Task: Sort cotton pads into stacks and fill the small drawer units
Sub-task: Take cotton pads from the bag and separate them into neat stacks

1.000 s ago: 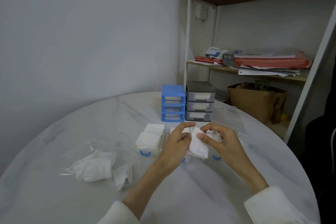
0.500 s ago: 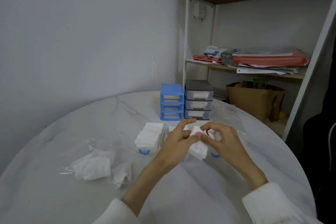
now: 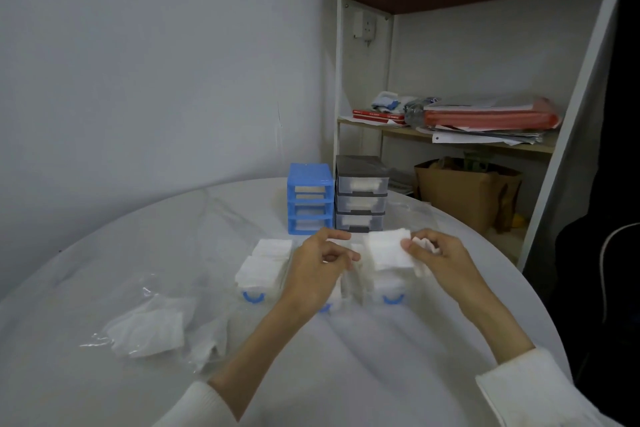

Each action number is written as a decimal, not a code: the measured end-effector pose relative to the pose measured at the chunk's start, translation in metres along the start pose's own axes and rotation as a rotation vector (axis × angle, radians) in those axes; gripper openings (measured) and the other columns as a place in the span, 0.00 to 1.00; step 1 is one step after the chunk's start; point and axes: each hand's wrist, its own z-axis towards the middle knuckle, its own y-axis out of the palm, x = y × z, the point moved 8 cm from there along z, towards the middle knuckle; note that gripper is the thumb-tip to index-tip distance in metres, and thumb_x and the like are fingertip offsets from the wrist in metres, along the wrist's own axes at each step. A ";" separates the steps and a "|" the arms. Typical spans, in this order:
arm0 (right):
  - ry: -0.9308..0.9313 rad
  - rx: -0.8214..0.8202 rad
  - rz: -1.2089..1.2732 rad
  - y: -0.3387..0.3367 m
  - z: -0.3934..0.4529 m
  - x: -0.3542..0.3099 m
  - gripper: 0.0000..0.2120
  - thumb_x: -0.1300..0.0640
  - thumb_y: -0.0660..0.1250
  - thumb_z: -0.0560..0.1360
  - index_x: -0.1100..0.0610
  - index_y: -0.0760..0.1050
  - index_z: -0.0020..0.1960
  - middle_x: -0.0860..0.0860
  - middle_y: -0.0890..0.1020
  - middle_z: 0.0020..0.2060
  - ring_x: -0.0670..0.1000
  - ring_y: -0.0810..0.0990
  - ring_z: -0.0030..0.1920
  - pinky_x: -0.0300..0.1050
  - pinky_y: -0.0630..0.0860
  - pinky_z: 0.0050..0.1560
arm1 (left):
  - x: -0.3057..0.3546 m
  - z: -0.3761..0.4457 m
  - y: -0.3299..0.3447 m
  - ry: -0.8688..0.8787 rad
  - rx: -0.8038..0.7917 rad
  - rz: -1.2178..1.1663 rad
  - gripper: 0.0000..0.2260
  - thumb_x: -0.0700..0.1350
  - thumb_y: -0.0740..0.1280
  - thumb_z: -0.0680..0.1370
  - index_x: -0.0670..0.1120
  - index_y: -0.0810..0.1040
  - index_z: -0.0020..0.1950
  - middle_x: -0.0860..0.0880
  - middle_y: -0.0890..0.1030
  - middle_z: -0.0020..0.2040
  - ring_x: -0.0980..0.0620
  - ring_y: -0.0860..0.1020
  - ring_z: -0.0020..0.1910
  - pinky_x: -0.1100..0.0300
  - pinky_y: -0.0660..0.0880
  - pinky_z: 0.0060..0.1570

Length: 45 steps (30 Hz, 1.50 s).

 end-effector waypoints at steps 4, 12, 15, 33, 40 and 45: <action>0.128 0.114 0.045 -0.012 0.026 0.017 0.08 0.54 0.66 0.76 0.60 0.77 0.49 0.52 0.77 0.44 0.51 0.73 0.45 0.42 0.68 0.43 | 0.003 0.009 -0.004 0.043 0.052 0.095 0.12 0.30 0.59 0.77 0.46 0.76 0.51 0.53 0.81 0.41 0.58 0.78 0.39 0.75 0.71 0.39; 0.174 -0.033 -0.102 0.015 0.054 0.027 0.13 0.54 0.68 0.75 0.62 0.78 0.55 0.54 0.77 0.50 0.52 0.74 0.50 0.42 0.67 0.47 | 0.010 0.018 0.015 0.156 0.063 0.348 0.16 0.31 0.54 0.79 0.44 0.77 0.58 0.51 0.78 0.52 0.56 0.75 0.50 0.76 0.70 0.47; 0.143 -0.075 -0.151 0.025 0.057 0.023 0.13 0.54 0.69 0.74 0.63 0.78 0.53 0.54 0.78 0.48 0.53 0.75 0.51 0.41 0.67 0.47 | 0.013 0.019 0.030 0.183 -0.011 0.461 0.15 0.38 0.54 0.82 0.46 0.73 0.66 0.48 0.76 0.62 0.52 0.74 0.59 0.63 0.70 0.60; -0.013 -0.103 -0.392 0.039 0.054 0.030 0.06 0.57 0.66 0.76 0.58 0.80 0.49 0.56 0.82 0.49 0.54 0.78 0.50 0.37 0.67 0.44 | -0.021 0.010 0.081 0.201 -0.365 1.184 0.22 0.47 0.47 0.84 0.41 0.49 0.77 0.45 0.53 0.77 0.51 0.50 0.76 0.49 0.39 0.73; -0.037 -0.086 -0.388 0.039 0.051 0.023 0.07 0.59 0.63 0.77 0.58 0.79 0.51 0.55 0.81 0.51 0.52 0.76 0.49 0.38 0.66 0.48 | -0.020 0.010 0.078 0.167 -0.363 1.126 0.21 0.48 0.47 0.84 0.45 0.53 0.76 0.47 0.55 0.77 0.52 0.52 0.76 0.46 0.39 0.73; -0.050 0.004 -0.224 0.028 0.046 0.011 0.11 0.64 0.56 0.79 0.60 0.72 0.59 0.55 0.76 0.54 0.50 0.71 0.51 0.37 0.65 0.50 | -0.008 0.014 0.071 0.167 -0.278 0.960 0.18 0.47 0.47 0.83 0.48 0.58 0.73 0.50 0.62 0.73 0.54 0.58 0.73 0.46 0.38 0.73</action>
